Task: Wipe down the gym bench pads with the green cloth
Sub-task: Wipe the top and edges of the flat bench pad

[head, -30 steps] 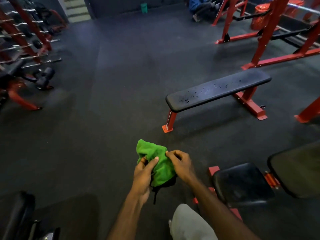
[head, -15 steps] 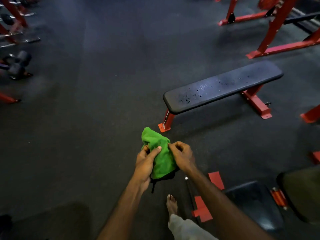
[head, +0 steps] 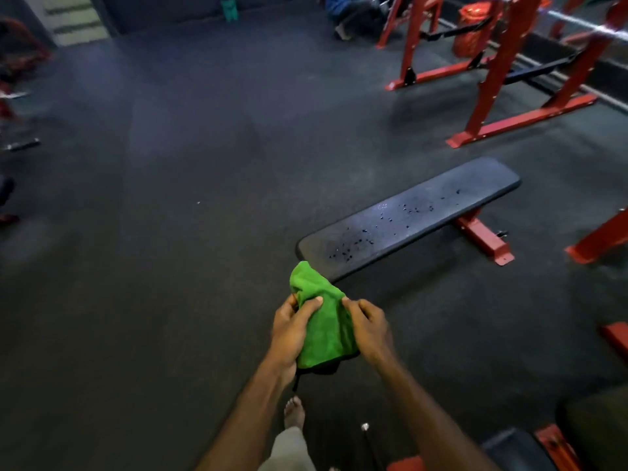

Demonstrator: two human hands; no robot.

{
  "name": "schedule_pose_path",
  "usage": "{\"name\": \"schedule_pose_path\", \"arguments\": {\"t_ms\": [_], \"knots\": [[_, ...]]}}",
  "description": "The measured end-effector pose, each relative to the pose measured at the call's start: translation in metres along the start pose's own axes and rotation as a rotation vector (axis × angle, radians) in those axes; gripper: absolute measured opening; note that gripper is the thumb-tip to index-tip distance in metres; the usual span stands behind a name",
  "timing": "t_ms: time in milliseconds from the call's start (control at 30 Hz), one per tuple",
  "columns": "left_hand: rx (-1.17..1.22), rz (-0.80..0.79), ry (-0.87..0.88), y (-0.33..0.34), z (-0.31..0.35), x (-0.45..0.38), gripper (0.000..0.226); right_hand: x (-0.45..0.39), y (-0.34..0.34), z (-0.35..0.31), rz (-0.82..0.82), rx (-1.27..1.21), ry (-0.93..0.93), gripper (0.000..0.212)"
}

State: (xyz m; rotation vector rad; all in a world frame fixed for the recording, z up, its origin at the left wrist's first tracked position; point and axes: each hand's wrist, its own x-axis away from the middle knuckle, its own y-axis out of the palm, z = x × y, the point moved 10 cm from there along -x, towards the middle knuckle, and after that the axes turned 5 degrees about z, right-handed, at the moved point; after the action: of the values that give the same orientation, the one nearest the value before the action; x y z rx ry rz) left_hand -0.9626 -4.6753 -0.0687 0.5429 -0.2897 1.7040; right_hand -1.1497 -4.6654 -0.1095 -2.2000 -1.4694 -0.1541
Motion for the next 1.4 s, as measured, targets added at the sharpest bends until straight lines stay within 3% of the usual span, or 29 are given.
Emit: {"name": "schedule_pose_path", "arguments": {"t_ms": [200, 400, 500, 567, 633, 767, 1167, 1333, 1400], "knots": [[-0.091, -0.069, 0.091, 0.063, 0.042, -0.079, 0.016, -0.074, -0.019, -0.035, 0.123, -0.012, -0.02, 0.032], [-0.07, -0.198, 0.019, 0.135, 0.085, -0.183, 0.011, -0.169, -0.027, -0.069, 0.216, -0.09, 0.014, 0.022], [-0.004, -0.301, -0.07, 0.18, 0.098, -0.217, 0.017, -0.205, -0.034, -0.075, 0.247, -0.174, 0.139, 0.031], [-0.02, -0.365, -0.074, 0.21, 0.106, -0.232, 0.014, -0.226, -0.04, -0.072, 0.253, -0.235, 0.283, 0.046], [-0.074, -0.402, -0.027, 0.24, 0.116, -0.244, 0.007, -0.245, -0.052, -0.077, 0.276, -0.273, 0.313, 0.057], [-0.219, -0.472, 0.081, 0.305, 0.129, -0.27, 0.018, -0.286, -0.095, -0.091, 0.412, -0.32, 0.281, 0.046], [-0.145, -0.502, -0.102, 0.501, 0.107, -0.351, 0.033, -0.461, -0.212, -0.09, 0.411, -0.506, 0.257, 0.021], [-0.162, -0.463, -0.168, 0.587, 0.084, -0.38, 0.042, -0.53, -0.274, -0.09, 0.356, -0.358, 0.195, 0.015], [-0.154, -0.473, -0.16, 0.623, 0.084, -0.387, 0.03, -0.558, -0.299, -0.087, 0.334, -0.272, 0.154, 0.02]]}}
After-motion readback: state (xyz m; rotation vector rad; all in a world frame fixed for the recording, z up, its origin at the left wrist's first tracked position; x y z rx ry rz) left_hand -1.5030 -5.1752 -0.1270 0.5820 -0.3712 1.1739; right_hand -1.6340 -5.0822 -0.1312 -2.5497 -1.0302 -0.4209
